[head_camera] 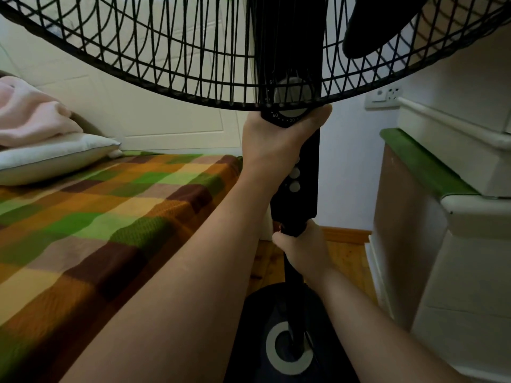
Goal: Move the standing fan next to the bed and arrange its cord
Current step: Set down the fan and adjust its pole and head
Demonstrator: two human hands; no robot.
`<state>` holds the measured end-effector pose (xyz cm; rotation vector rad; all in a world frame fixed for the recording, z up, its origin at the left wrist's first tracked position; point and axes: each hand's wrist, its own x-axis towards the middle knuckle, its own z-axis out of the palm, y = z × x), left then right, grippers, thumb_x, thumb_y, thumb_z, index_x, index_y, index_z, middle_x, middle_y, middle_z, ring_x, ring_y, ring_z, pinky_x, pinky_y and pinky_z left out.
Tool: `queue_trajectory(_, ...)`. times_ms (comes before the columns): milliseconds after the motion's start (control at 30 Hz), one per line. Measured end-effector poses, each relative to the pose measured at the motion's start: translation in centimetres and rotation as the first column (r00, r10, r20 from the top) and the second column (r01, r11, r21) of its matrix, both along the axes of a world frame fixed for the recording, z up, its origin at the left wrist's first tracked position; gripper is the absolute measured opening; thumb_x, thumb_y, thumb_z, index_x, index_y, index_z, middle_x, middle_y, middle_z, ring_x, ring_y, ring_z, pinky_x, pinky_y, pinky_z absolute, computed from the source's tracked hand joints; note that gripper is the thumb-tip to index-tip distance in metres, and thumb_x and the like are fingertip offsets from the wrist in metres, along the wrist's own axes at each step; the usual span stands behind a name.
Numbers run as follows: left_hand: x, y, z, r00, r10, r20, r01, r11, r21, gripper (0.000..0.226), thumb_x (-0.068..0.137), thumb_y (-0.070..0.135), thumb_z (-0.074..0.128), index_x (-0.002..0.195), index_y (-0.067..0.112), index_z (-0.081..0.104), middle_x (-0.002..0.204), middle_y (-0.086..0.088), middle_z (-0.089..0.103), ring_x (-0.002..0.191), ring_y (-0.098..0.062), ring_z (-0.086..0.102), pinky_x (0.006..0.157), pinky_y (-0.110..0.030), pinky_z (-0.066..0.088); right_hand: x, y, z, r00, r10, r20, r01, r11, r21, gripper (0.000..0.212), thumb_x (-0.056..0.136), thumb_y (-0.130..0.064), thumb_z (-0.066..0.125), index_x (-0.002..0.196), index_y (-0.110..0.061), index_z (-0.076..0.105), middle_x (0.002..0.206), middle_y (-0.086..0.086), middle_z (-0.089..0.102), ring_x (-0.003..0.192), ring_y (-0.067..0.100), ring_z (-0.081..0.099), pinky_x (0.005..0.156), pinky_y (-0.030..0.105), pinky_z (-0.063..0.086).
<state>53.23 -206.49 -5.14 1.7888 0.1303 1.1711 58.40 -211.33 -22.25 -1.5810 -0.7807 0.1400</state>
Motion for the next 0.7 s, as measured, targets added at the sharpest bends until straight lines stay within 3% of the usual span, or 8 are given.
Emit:
queue_trajectory(167,0.0,0.0,-0.1,1.000,0.003,0.002,-0.003,1.000,0.001,0.025,0.075,0.039,0.086,0.088,0.033,0.066,0.085,0.009,0.072,0.081,-0.006,0.070,0.068,-0.021,0.060,-1.3,1.1,-1.1,0.975,-0.191,-0.116,0.205,0.970,0.132,0.026,0.074,-0.008,0.069,0.071,-0.025,0.050,0.056,-0.010,0.052,0.049,0.007,0.049,0.045,0.017,0.038)
queue_trajectory(233,0.0,0.1,0.0,1.000,-0.007,0.001,0.007,1.000,-0.018,0.027,0.075,0.037,0.087,0.092,0.030,0.067,0.088,0.007,0.072,0.083,-0.008,0.071,0.069,-0.022,0.060,-1.3,1.0,-1.0,0.976,-0.196,-0.092,0.206,0.971,0.117,0.026,0.075,-0.006,0.069,0.073,-0.023,0.050,0.059,-0.008,0.051,0.050,0.006,0.048,0.046,0.017,0.037)
queue_trajectory(367,0.2,0.2,-0.1,1.000,-0.005,-0.013,0.005,0.999,-0.051,0.032,0.073,0.037,0.088,0.097,0.026,0.068,0.091,0.006,0.073,0.085,-0.010,0.072,0.070,-0.023,0.061,-0.6,-0.5,0.1,1.000,-0.008,-0.028,0.010,0.999,0.047,0.023,0.079,-0.008,0.071,0.074,-0.020,0.053,0.060,-0.007,0.052,0.053,0.009,0.049,0.051,0.018,0.038)
queue_trajectory(400,0.2,0.2,-0.1,1.000,-0.003,-0.021,0.002,0.999,-0.045,0.032,0.074,0.037,0.088,0.097,0.026,0.068,0.091,0.007,0.073,0.085,-0.009,0.072,0.070,-0.022,0.060,-0.1,-1.0,0.7,0.996,0.076,-0.051,-0.077,0.997,-0.022,0.017,0.080,-0.015,0.074,0.083,-0.024,0.059,0.071,-0.008,0.059,0.064,0.009,0.056,0.059,0.019,0.042)
queue_trajectory(467,0.2,0.2,0.0,0.999,0.000,-0.034,-0.001,0.999,-0.033,0.034,0.074,0.038,0.087,0.100,0.025,0.068,0.092,0.007,0.072,0.086,-0.008,0.071,0.070,-0.021,0.060,1.1,-1.8,1.9,0.958,0.212,-0.191,-0.248,0.951,-0.186,0.030,0.077,-0.029,0.080,0.097,-0.042,0.060,0.097,-0.016,0.062,0.088,0.003,0.057,0.068,0.021,0.044)
queue_trajectory(500,0.2,0.2,0.0,0.999,0.002,-0.039,-0.004,0.999,-0.032,0.035,0.074,0.039,0.086,0.101,0.024,0.068,0.093,0.007,0.072,0.086,-0.008,0.071,0.071,-0.022,0.061,1.7,-2.0,2.3,0.937,0.239,-0.256,-0.301,0.923,-0.240,0.033,0.076,-0.030,0.081,0.098,-0.043,0.061,0.103,-0.017,0.061,0.094,0.004,0.056,0.069,0.023,0.044)
queue_trajectory(600,0.3,0.2,0.0,0.999,0.000,-0.047,-0.003,0.998,-0.058,0.038,0.073,0.038,0.087,0.102,0.022,0.068,0.094,0.003,0.073,0.087,-0.012,0.072,0.074,-0.030,0.063,1.7,-1.8,2.1,0.949,0.200,-0.243,-0.261,0.932,-0.253,0.016,0.077,-0.017,0.076,0.092,-0.017,0.069,0.096,0.001,0.069,0.092,0.014,0.062,0.070,0.028,0.046)
queue_trajectory(700,0.3,0.1,0.0,0.999,0.009,-0.043,-0.012,0.997,-0.072,0.044,0.073,0.038,0.087,0.106,0.016,0.069,0.097,0.000,0.073,0.089,-0.014,0.072,0.077,-0.035,0.063,0.9,-1.5,1.2,0.970,0.161,-0.183,-0.187,0.973,-0.133,0.021,0.077,-0.007,0.069,0.083,0.004,0.052,0.072,0.006,0.054,0.060,0.009,0.051,0.061,0.028,0.040)
